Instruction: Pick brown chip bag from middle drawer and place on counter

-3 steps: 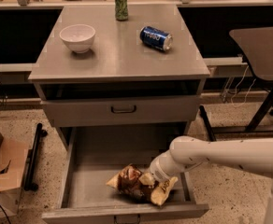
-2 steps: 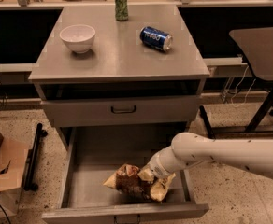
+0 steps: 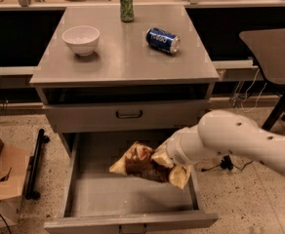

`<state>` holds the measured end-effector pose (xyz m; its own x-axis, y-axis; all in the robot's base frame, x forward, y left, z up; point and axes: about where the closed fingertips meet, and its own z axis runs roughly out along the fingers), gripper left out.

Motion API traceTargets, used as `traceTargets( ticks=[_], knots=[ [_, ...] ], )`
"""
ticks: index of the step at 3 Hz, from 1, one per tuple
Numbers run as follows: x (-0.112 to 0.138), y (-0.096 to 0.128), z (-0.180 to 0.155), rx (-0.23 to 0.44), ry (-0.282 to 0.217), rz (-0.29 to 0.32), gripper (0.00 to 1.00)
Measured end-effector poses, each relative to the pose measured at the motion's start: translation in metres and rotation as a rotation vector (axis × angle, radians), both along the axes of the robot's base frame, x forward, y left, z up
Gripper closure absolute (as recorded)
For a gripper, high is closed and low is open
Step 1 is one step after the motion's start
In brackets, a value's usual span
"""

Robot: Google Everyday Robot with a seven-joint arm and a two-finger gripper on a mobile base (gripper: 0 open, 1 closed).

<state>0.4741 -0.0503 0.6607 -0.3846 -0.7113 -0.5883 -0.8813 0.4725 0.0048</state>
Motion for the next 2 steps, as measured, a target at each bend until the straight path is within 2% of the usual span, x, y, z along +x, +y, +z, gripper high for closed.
traceTargets(
  ticks=[1, 2],
  knots=[
    [0.025, -0.024, 0.140, -0.055, -0.278, 0.068, 1.00],
    [0.048, -0.036, 0.241, -0.089, -0.479, 0.122, 1.00]
  ],
)
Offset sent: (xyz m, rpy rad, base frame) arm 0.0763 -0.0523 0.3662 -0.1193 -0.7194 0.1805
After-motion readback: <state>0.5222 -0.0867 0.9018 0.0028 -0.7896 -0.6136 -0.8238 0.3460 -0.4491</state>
